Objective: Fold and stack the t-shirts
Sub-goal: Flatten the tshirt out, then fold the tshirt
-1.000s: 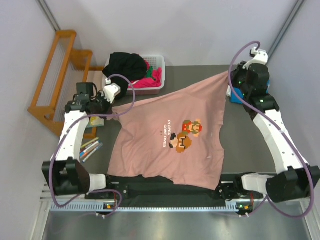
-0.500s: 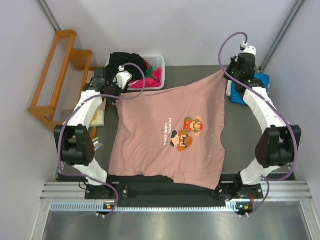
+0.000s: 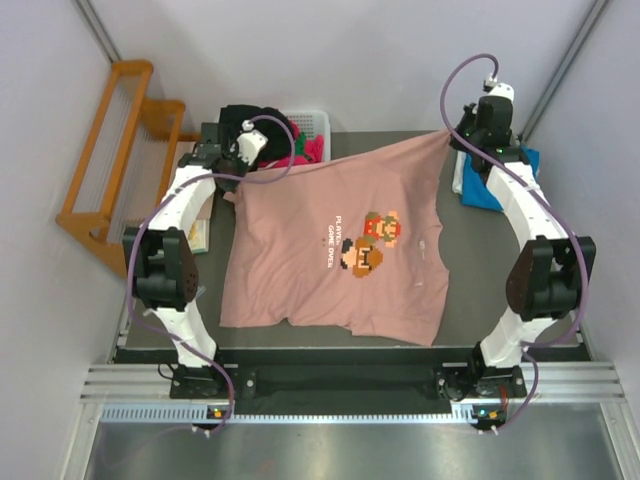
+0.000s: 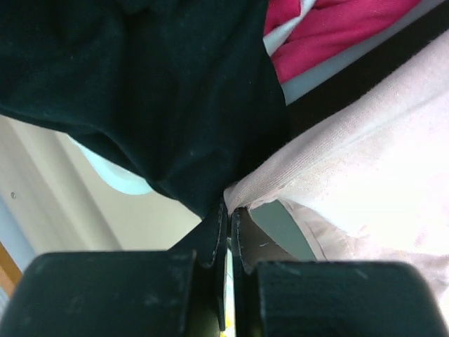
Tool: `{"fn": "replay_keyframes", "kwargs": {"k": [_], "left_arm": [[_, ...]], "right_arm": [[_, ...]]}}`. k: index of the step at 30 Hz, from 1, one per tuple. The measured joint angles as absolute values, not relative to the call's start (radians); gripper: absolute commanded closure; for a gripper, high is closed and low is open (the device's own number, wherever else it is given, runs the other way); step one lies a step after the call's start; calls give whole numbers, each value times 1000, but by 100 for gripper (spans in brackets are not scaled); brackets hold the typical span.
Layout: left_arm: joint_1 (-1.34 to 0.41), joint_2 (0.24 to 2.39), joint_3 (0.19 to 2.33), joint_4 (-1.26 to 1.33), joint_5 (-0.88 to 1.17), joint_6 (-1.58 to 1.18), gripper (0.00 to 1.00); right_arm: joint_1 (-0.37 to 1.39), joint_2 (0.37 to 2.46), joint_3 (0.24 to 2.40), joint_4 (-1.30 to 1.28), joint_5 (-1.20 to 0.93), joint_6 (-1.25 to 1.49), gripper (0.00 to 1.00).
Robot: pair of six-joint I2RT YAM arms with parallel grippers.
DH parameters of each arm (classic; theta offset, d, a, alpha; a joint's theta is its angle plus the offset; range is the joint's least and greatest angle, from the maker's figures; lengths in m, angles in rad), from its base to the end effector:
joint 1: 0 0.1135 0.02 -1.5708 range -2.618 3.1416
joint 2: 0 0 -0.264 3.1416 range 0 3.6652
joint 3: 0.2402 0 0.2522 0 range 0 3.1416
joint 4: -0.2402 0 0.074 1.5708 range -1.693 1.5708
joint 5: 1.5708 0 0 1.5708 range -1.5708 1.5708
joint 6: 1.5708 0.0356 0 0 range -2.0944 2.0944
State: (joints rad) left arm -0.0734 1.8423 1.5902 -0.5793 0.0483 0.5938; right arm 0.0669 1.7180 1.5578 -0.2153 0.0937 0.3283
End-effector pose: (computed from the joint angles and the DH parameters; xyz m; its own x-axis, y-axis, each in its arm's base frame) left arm 0.4156 -0.0323 0.2839 -0.5516 0.6009 -0.5785 0.4999 0.7933 0.3475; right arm 0.4112 0.0242 0.3547 -0.3398 0.2990 -0.8917 0.1372 0.9537 0.2675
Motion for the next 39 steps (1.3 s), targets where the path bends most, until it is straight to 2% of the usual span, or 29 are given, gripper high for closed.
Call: {"fn": "replay_keyframes", "kwargs": {"k": [3, 9, 24, 38, 39], "left_arm": [[-81, 1832, 1582, -584, 34, 593, 100], [-120, 1682, 1414, -596, 22, 606, 100], [-131, 1433, 1158, -685, 63, 631, 100], [-131, 1317, 1116, -744, 89, 632, 100], [-131, 1314, 1116, -751, 91, 632, 100]], "right_arm": [[67, 1695, 1504, -203, 81, 350, 100], [68, 1583, 1343, -242, 79, 391, 100], [137, 1326, 1118, -374, 112, 451, 100], [228, 1097, 889, -550, 127, 495, 100], [231, 1087, 871, -559, 127, 496, 98]]}}
